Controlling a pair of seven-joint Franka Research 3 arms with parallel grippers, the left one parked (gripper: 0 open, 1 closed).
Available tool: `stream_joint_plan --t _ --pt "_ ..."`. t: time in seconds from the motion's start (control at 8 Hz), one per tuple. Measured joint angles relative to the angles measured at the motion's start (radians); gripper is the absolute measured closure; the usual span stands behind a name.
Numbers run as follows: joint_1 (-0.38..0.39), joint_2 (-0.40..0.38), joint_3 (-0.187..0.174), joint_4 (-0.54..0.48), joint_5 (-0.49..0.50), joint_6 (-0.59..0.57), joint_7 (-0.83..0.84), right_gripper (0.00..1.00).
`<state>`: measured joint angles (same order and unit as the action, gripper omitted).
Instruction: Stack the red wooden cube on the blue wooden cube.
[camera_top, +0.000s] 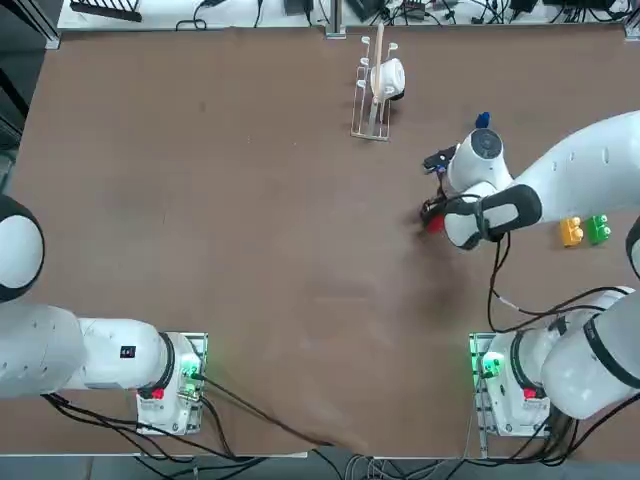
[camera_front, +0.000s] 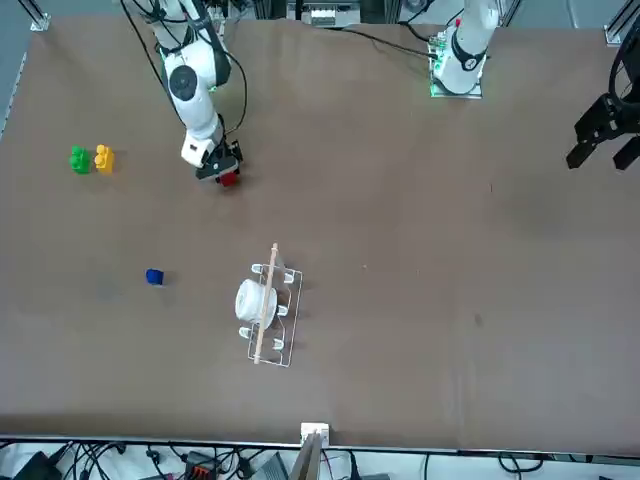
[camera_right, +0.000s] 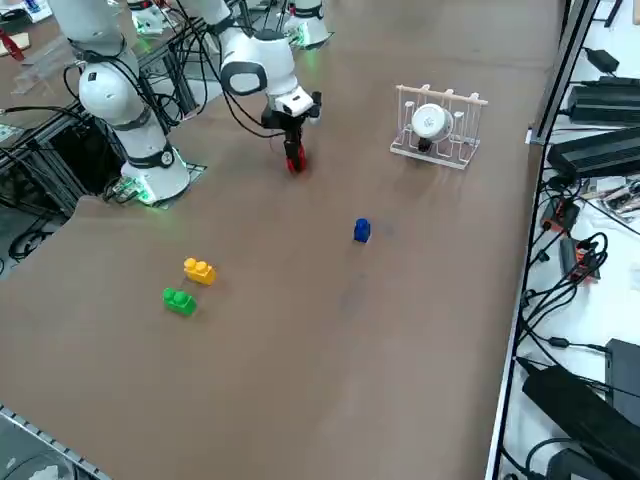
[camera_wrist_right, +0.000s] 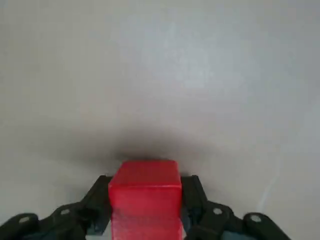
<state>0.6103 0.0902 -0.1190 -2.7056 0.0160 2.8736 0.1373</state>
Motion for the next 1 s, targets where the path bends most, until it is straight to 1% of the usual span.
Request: stream_joint_plan --t 0.12,0.25,0.38,0.5,0.75,1.0 --pt "-0.016 -0.017 -0.008 0.027 0.000 0.000 -0.004 0.30" --pt "-0.051 -0.036 -0.013 0.057 0.000 -0.006 -0.018 0.30" --pt "-0.100 -0.052 -0.017 0.094 0.000 -0.041 -0.038 0.30" --pt "-0.152 -0.064 -0.018 0.147 0.000 -0.117 -0.056 0.30" --pt "-0.240 -0.072 -0.022 0.309 -0.001 -0.341 -0.072 0.30" --pt "-0.314 -0.048 -0.023 0.521 -0.001 -0.616 -0.075 0.30"
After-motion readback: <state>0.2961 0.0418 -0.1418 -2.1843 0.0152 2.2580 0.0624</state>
